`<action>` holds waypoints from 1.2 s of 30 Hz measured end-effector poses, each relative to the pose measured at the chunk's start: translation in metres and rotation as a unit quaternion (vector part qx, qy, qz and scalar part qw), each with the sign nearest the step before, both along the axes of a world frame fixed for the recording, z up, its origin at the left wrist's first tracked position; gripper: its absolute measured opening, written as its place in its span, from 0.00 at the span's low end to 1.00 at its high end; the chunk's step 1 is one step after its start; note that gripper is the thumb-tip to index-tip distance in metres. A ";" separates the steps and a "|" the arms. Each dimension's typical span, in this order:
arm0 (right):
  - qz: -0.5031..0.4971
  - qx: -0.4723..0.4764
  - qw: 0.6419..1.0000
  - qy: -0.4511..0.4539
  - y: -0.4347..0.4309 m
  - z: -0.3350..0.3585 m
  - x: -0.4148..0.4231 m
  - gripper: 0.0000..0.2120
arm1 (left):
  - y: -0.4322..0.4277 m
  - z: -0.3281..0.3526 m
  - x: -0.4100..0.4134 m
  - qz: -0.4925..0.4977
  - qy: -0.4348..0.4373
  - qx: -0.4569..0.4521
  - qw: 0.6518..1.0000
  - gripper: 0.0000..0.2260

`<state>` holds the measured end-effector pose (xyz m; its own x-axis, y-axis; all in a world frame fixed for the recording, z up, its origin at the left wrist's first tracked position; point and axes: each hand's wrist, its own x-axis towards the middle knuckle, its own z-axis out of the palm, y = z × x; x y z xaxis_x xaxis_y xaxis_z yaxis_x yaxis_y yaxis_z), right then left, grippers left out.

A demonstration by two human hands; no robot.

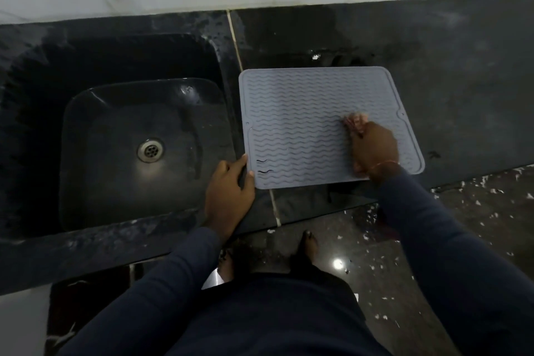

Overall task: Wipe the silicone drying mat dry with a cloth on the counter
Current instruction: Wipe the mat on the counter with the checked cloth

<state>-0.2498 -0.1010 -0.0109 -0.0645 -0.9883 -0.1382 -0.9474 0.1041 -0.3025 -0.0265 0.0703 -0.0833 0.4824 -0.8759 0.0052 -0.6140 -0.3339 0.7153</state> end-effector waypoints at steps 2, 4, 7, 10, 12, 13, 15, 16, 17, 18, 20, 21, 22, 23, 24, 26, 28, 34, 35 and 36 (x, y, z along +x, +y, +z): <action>0.032 -0.006 0.999 -0.035 0.025 -0.009 0.039 0.22 | 0.000 0.000 0.001 -0.004 0.000 0.003 1.000 0.19; 0.124 -0.033 0.988 -0.087 0.057 -0.019 0.094 0.16 | -0.001 0.000 0.002 -0.014 0.000 0.009 1.000 0.19; 0.279 -0.036 0.951 -0.128 0.092 -0.018 0.143 0.16 | 0.000 -0.003 0.005 -0.035 -0.008 0.016 0.999 0.17; 0.296 0.023 0.943 -0.150 0.075 -0.011 0.127 0.15 | 0.001 -0.005 0.006 -0.028 -0.006 0.015 0.999 0.17; 0.184 -0.004 0.975 -0.122 0.050 -0.003 0.088 0.23 | 0.001 -0.003 0.005 -0.022 -0.003 0.017 1.000 0.20; 0.113 -0.028 0.988 -0.100 0.037 0.000 0.059 0.24 | 0.002 -0.002 0.005 -0.021 0.003 0.017 1.000 0.20; -0.008 -0.043 0.998 -0.050 0.026 0.006 0.008 0.25 | 0.003 0.001 0.004 -0.023 0.016 0.023 0.999 0.21; -0.044 -0.033 0.998 -0.024 0.026 0.005 -0.004 0.26 | 0.003 0.001 0.004 -0.025 0.020 0.024 0.999 0.21; -0.062 -0.019 0.998 -0.018 0.032 0.002 -0.004 0.26 | 0.003 0.001 0.004 -0.026 0.022 0.024 0.999 0.21; -0.059 -0.008 0.997 -0.044 0.042 -0.002 0.012 0.24 | 0.002 0.002 0.004 -0.026 0.024 0.024 0.999 0.21; 0.016 -0.010 0.995 -0.096 0.068 -0.011 0.062 0.19 | 0.001 0.003 0.005 -0.022 0.027 0.023 0.999 0.22; 0.073 -0.012 0.990 -0.120 0.082 -0.015 0.089 0.18 | 0.001 0.004 0.005 -0.024 0.028 0.019 0.999 0.22; 0.128 -0.016 0.982 -0.139 0.097 -0.016 0.115 0.18 | 0.002 0.005 0.006 -0.031 0.030 0.014 0.999 0.22; 0.175 -0.014 0.975 -0.139 0.109 -0.016 0.133 0.19 | 0.003 0.006 0.007 -0.038 0.039 0.009 0.998 0.22; 0.188 0.004 0.971 -0.147 0.114 -0.014 0.142 0.18 | 0.004 0.007 0.007 -0.042 0.051 0.006 0.998 0.21; 0.168 0.046 0.969 -0.175 0.109 -0.007 0.137 0.14 | 0.004 0.008 0.007 -0.039 0.048 0.001 0.998 0.21; 0.158 0.037 0.973 -0.164 0.087 0.002 0.111 0.16 | 0.003 0.007 0.007 -0.031 0.037 -0.003 0.999 0.22; -0.040 -0.010 0.999 -0.034 0.030 0.009 0.019 0.25 | 0.001 0.006 0.003 -0.016 0.037 0.001 0.999 0.24; -0.033 0.000 0.998 -0.046 0.041 0.007 0.029 0.25 | 0.001 0.005 0.004 -0.014 0.039 -0.001 0.999 0.24; -0.010 0.006 0.998 -0.060 0.053 0.004 0.044 0.22 | 0.000 0.005 0.003 -0.013 0.044 -0.002 0.999 0.24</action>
